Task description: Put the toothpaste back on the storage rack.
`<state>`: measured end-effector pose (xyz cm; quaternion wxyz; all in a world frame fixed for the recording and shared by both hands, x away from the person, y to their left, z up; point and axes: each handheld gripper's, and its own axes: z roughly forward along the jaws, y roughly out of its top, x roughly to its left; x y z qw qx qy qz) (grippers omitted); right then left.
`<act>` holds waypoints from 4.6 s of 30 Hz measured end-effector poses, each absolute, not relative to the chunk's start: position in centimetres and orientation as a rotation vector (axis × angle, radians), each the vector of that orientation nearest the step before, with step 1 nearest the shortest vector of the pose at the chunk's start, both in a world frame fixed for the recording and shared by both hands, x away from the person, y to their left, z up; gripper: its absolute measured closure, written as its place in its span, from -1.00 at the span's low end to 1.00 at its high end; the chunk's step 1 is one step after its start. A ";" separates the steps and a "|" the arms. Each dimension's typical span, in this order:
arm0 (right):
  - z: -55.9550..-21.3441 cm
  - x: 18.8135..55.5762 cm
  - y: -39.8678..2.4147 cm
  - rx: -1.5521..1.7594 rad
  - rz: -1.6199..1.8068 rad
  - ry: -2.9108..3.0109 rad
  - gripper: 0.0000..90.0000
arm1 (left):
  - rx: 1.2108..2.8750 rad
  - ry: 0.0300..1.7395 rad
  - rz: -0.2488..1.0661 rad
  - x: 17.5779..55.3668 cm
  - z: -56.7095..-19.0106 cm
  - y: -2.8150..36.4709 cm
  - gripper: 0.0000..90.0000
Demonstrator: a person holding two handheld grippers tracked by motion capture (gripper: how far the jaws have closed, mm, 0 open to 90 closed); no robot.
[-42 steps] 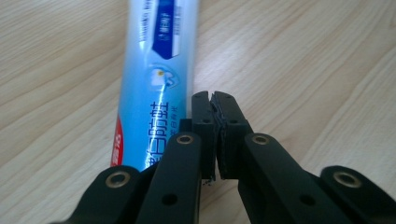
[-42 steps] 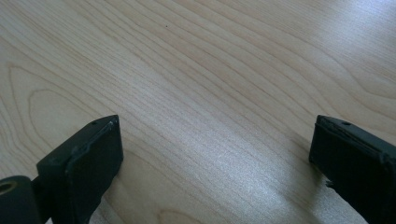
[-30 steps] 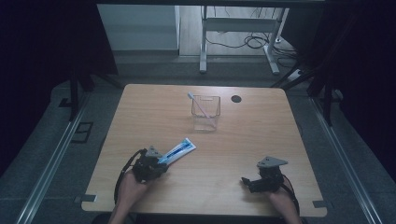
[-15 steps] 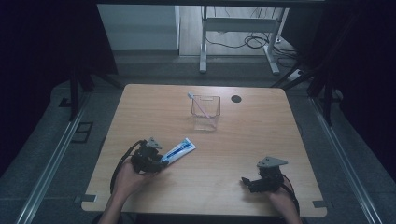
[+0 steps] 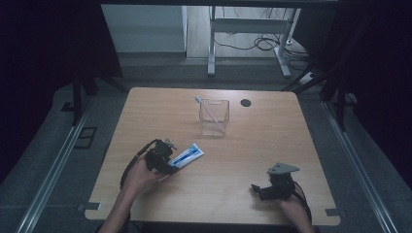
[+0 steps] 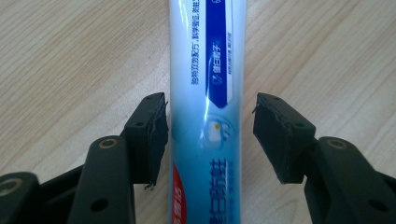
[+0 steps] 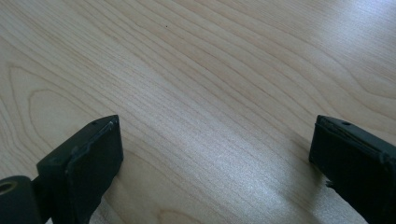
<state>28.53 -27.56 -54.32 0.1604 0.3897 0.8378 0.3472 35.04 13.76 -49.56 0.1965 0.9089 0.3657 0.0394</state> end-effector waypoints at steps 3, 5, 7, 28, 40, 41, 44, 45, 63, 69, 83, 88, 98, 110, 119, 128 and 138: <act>-54.3 28.5 -27.6 1.113 0.991 2.392 -0.94 | 2.577 1.017 0.102 35.5 -49.8 13.4 -0.01; -54.3 28.5 -27.6 1.113 0.992 2.392 -0.94 | 2.589 1.023 0.098 35.8 -49.9 13.1 0.00; -54.3 28.5 -27.6 1.113 0.991 2.393 -0.94 | 2.603 1.025 0.088 36.1 -50.1 12.9 0.01; -54.3 28.5 -27.6 1.112 0.991 2.393 -0.94 | 2.666 1.047 0.018 37.5 -49.8 11.7 0.40; -54.3 28.5 -27.6 1.111 0.992 2.393 -0.94 | 2.654 1.040 0.008 37.5 -49.3 11.9 0.64; -54.3 28.5 -27.6 1.111 0.991 2.393 -0.94 | 2.652 1.038 0.010 37.5 -49.3 12.0 0.65; -54.3 28.5 -27.6 1.113 0.992 2.392 -0.94 | 2.641 1.032 0.012 37.4 -49.3 12.1 0.66; -54.3 28.5 -27.6 1.113 0.993 2.392 -0.94 | 2.637 1.031 0.013 37.3 -49.3 12.1 0.66; -54.3 28.5 -27.6 1.113 0.992 2.392 -0.94 | 2.500 0.967 0.079 36.9 -46.9 12.6 0.67; -54.3 28.5 -27.5 1.115 0.992 2.392 -0.94 | 2.447 0.947 0.115 36.6 -45.9 12.7 0.66; -54.3 28.5 -27.5 1.115 0.992 2.392 -0.94 | 2.328 0.920 0.173 36.5 -44.5 13.1 0.66; -54.3 28.5 -27.6 1.114 0.992 2.392 -0.94 | 2.306 0.904 0.177 36.5 -43.9 13.0 0.66; -54.3 28.5 -27.6 1.115 0.992 2.392 -0.94 | 2.271 0.895 0.191 36.7 -43.1 12.9 0.67; -54.3 28.5 -27.6 1.111 0.992 2.391 -0.94 | 2.217 0.873 0.210 37.5 -41.7 12.4 0.66; -54.3 28.5 -27.6 1.111 0.992 2.391 -0.94 | 2.172 0.871 0.237 38.3 -40.8 11.9 0.66; -54.3 28.5 -27.6 1.111 0.992 2.392 -0.94 | 2.130 0.871 0.259 39.5 -39.9 11.2 0.66; -54.3 28.5 -27.6 1.112 0.993 2.392 -0.94 | 2.098 0.865 0.276 41.1 -39.3 10.3 0.66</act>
